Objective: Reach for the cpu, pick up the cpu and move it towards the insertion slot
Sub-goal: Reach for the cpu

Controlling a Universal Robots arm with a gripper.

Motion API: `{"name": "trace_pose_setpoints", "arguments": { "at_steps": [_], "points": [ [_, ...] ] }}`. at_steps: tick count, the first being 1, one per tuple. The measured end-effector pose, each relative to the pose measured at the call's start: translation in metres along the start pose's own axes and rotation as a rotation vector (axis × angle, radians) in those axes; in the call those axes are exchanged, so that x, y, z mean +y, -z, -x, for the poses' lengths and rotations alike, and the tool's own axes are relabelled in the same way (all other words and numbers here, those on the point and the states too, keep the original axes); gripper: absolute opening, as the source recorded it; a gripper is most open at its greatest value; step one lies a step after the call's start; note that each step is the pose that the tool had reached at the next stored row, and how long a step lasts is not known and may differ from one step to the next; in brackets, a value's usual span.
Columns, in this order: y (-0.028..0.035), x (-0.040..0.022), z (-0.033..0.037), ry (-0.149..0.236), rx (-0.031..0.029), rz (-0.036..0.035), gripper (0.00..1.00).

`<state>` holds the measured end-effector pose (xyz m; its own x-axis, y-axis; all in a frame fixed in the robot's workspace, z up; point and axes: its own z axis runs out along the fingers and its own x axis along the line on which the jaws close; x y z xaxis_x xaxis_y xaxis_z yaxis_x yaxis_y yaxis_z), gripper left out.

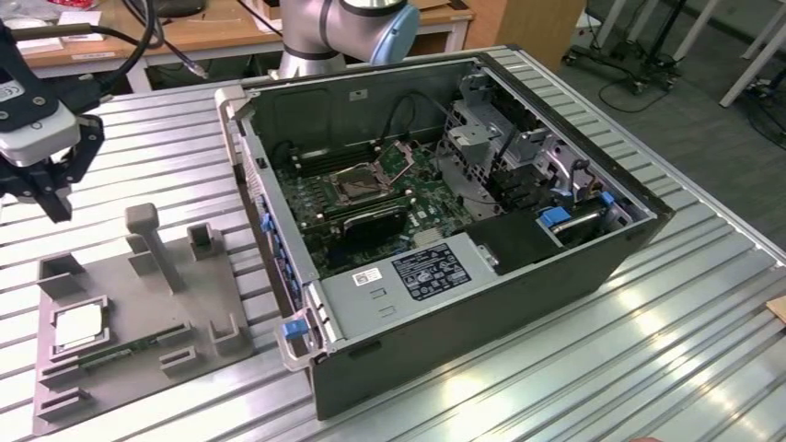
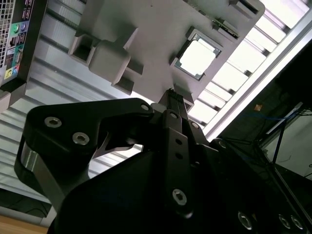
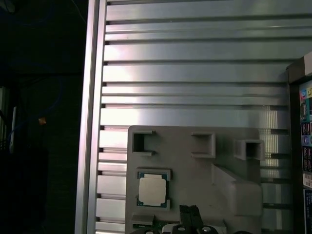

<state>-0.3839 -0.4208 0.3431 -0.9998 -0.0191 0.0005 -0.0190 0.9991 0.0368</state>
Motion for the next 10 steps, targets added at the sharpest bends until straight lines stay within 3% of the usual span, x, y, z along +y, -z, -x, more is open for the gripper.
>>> {"name": "trace_pose_setpoints", "arguments": {
  "at_steps": [10],
  "points": [
    [-0.0037,-0.0025,-0.0005,0.000,0.0001,-0.0003,0.11]
  ]
}}
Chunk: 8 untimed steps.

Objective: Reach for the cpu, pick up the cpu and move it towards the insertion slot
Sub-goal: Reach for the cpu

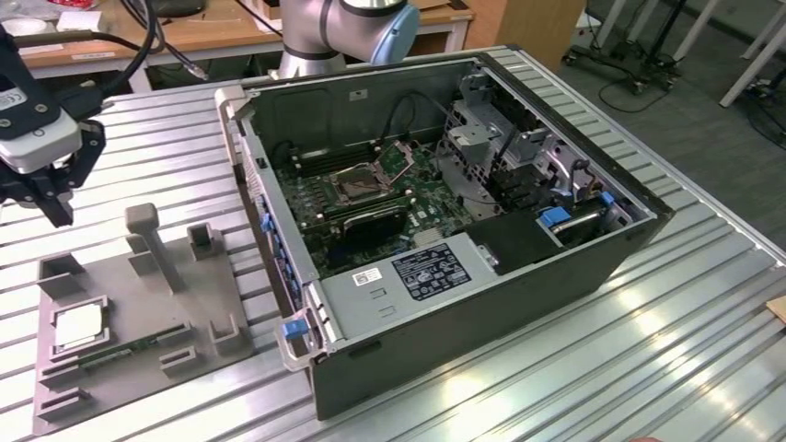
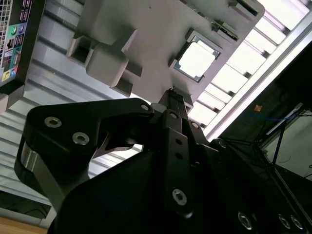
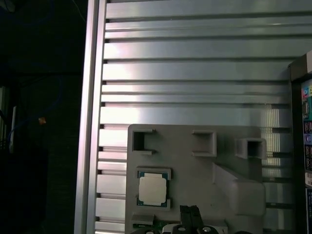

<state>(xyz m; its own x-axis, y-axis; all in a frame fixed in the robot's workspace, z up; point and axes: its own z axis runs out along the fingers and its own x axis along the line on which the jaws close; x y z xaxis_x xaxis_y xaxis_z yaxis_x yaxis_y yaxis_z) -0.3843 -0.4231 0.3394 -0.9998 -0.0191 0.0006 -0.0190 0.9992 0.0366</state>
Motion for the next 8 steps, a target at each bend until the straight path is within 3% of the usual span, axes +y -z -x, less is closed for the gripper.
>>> {"name": "trace_pose_setpoints", "arguments": {
  "at_steps": [8],
  "points": [
    [-0.0078,-0.0020,-0.0002,0.000,-0.0001,0.0000,0.11]
  ]
}}
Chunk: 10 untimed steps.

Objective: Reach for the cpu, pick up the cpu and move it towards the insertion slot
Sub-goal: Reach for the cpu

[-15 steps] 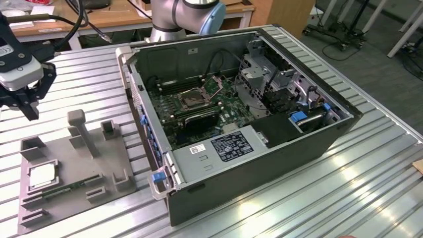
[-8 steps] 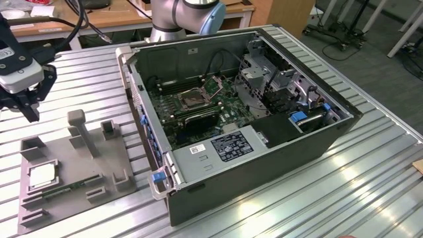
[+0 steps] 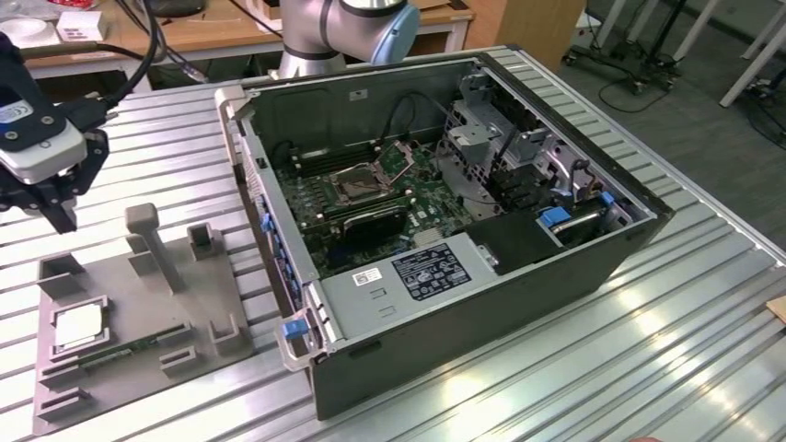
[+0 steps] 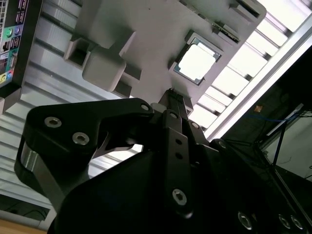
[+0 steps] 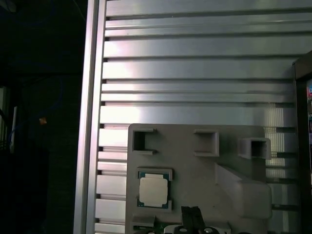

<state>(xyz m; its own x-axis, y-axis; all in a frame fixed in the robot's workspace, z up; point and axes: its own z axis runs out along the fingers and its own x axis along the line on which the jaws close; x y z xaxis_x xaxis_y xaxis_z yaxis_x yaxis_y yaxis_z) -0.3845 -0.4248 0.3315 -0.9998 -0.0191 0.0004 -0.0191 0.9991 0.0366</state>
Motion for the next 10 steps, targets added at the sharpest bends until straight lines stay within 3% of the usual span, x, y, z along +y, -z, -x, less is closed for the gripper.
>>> {"name": "trace_pose_setpoints", "arguments": {
  "at_steps": [10],
  "points": [
    [-0.0097,-0.0025,-0.0020,0.000,0.0000,-0.0003,0.11]
  ]
}}
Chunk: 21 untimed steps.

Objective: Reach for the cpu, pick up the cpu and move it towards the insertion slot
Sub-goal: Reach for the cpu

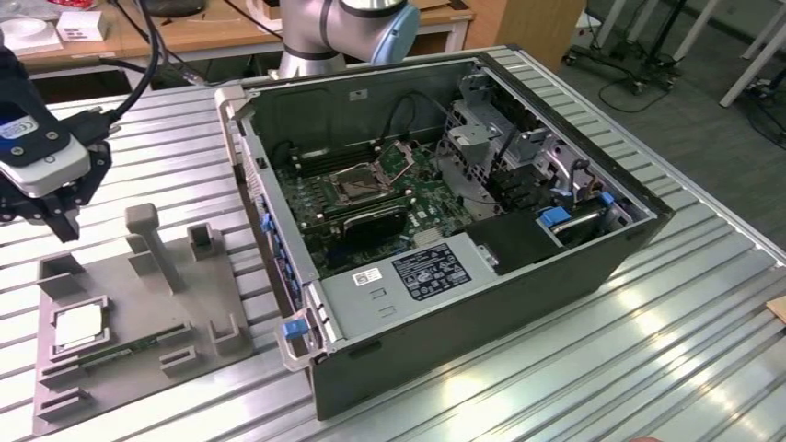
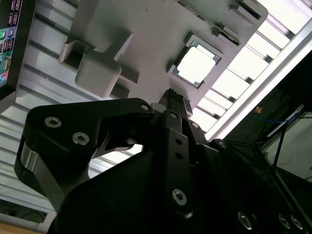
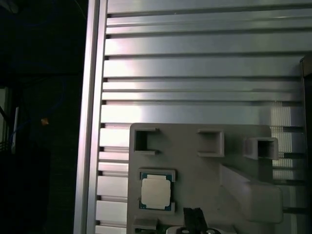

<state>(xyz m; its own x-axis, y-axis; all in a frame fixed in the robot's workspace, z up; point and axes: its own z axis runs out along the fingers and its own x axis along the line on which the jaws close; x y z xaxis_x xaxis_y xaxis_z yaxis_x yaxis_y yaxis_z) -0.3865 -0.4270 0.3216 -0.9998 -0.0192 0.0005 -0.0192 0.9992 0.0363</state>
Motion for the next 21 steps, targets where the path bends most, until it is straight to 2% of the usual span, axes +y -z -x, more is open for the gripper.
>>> {"name": "trace_pose_setpoints", "arguments": {
  "at_steps": [9,21],
  "points": [
    [-0.0061,-0.0015,-0.0041,0.000,0.0001,-0.0016,0.11],
    [-0.0072,-0.0016,-0.0061,0.000,0.0001,-0.0018,0.11]
  ]
}}
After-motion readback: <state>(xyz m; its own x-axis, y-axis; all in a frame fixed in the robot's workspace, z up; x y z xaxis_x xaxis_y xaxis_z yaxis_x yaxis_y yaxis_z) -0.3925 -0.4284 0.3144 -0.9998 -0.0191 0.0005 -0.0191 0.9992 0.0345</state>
